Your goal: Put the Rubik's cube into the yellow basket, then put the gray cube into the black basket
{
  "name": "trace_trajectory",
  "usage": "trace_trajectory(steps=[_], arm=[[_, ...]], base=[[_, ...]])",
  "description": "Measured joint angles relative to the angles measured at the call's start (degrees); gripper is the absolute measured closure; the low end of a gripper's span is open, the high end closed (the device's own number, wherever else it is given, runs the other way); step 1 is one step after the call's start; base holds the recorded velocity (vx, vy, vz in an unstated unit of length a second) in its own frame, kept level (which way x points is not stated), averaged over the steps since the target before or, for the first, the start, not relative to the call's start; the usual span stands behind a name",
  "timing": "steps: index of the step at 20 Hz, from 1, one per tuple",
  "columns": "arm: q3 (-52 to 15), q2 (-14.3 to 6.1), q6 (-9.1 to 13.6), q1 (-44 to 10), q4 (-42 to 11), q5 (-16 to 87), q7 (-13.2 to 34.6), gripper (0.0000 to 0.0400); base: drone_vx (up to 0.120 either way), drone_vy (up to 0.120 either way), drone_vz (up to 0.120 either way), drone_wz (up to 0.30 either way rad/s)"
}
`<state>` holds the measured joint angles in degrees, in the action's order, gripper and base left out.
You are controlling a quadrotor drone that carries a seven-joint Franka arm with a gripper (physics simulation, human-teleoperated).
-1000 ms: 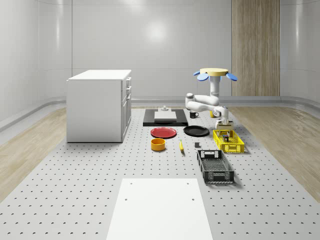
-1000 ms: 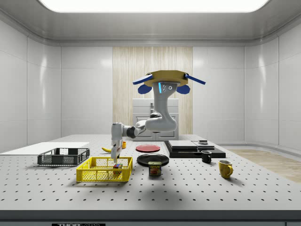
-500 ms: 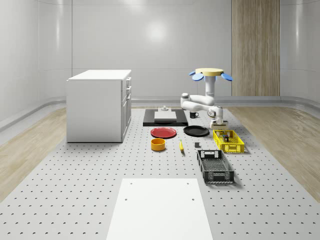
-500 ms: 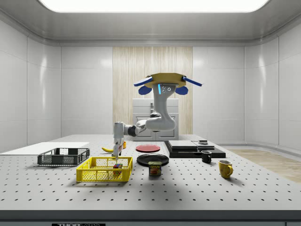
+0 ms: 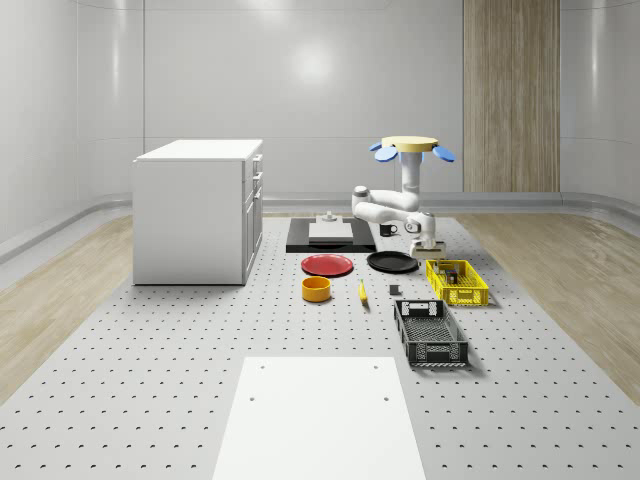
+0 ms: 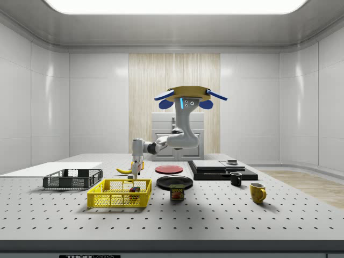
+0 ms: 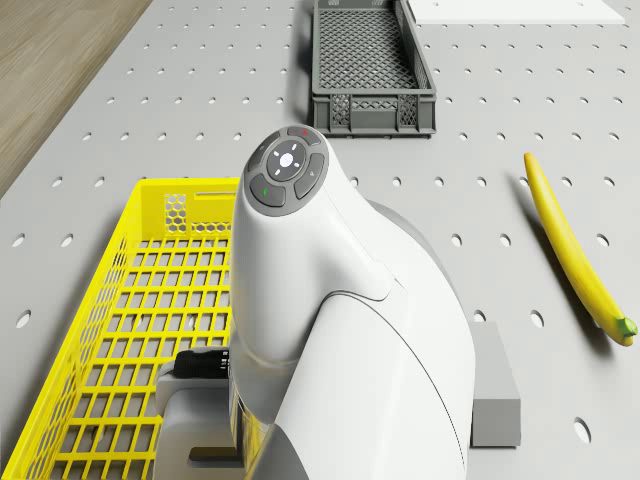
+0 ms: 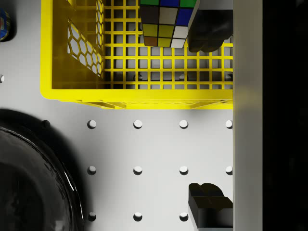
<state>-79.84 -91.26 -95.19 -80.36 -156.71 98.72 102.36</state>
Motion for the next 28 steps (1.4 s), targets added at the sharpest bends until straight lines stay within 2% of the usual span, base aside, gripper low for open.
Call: trace_trajectory(steps=[6,9,28], arm=[[0.0,0.0,0.0,0.0,0.0,0.0,0.0,0.0],[0.0,-0.1,-0.1,0.0,0.0,0.0,0.0,0.0],[0.0,-0.2,-0.2,0.0,0.0,-0.1,0.0,0.0]], base=[[0.0,-0.12,0.0,0.0],[0.093,-0.12,0.0,0.0],[0.0,-0.12,0.0,0.0]])
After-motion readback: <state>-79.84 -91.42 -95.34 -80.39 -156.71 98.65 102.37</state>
